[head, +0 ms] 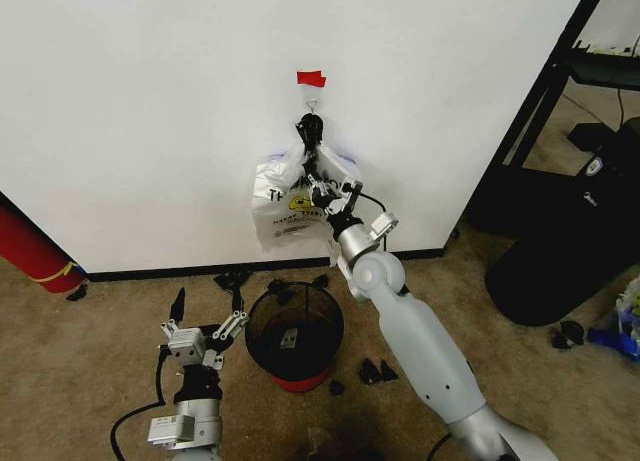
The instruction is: Pick up the garbage bag from the wall and place it over the trash bin.
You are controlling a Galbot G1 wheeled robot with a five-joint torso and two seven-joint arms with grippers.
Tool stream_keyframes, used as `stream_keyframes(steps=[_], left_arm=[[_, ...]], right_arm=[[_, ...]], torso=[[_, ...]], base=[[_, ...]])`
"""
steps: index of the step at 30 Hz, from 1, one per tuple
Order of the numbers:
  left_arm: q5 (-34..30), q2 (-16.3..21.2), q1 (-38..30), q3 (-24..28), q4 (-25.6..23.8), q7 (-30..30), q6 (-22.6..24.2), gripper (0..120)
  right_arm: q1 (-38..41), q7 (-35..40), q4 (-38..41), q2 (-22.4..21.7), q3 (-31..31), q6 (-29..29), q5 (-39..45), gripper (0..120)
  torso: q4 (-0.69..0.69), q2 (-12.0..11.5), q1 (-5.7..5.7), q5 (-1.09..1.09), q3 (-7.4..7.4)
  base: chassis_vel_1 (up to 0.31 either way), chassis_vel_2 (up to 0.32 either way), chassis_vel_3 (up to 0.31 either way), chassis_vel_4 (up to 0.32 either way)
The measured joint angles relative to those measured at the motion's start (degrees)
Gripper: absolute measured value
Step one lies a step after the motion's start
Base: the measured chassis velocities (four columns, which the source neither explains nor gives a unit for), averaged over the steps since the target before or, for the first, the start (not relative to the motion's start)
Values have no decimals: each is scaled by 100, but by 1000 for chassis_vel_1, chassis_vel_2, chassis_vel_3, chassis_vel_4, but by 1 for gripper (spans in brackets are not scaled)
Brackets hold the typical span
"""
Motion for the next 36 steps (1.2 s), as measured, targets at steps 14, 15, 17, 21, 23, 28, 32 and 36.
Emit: stream_keyframes(steps=[14, 15, 17, 21, 23, 28, 32, 36], left_arm=[[-12, 55, -81, 98, 76, -12, 13, 100], [-12, 61, -89, 114, 82, -12, 13, 100], [-12, 73, -111, 134, 94, -12, 15, 100], [-21, 96, -149, 158, 99, -12, 19, 100], [-28, 106, -169, 168, 103, -12, 20, 100], [-57, 112, -189, 173, 111, -13, 22, 100], [-114, 174, -245, 222, 147, -18, 26, 100], [-119, 204, -293, 283, 176, -20, 26, 100]], right_arm=[[-1080, 7, 987, -403, 68, 28, -359, 0], [-1182, 6, 1088, -442, 73, 37, -411, 0], [-1363, 6, 1302, -533, 80, 57, -501, 0], [-1622, 36, 1638, -635, 118, 83, -677, 0], [-1795, 93, 1812, -658, 164, 133, -872, 0], [-2059, 164, 1994, -680, 212, 209, -1105, 0], [-2719, 207, 2384, -791, 439, 382, -1690, 0], [-3221, 171, 2647, -906, 559, 495, -2022, 0]], torso=[[0, 0, 0, 0, 0], [0, 0, 0, 0, 0], [-1, 0, 0, 0, 0], [0, 0, 0, 0, 0], [1, 0, 0, 0, -1], [0, 0, 0, 0, 0], [0, 0, 0, 0, 0], [1, 0, 0, 0, 0]], base=[[0, 0, 0, 0], [0, 0, 0, 0], [0, 0, 0, 0], [0, 0, 0, 0], [0, 0, 0, 0], [0, 0, 0, 0], [0, 0, 0, 0], [0, 0, 0, 0]])
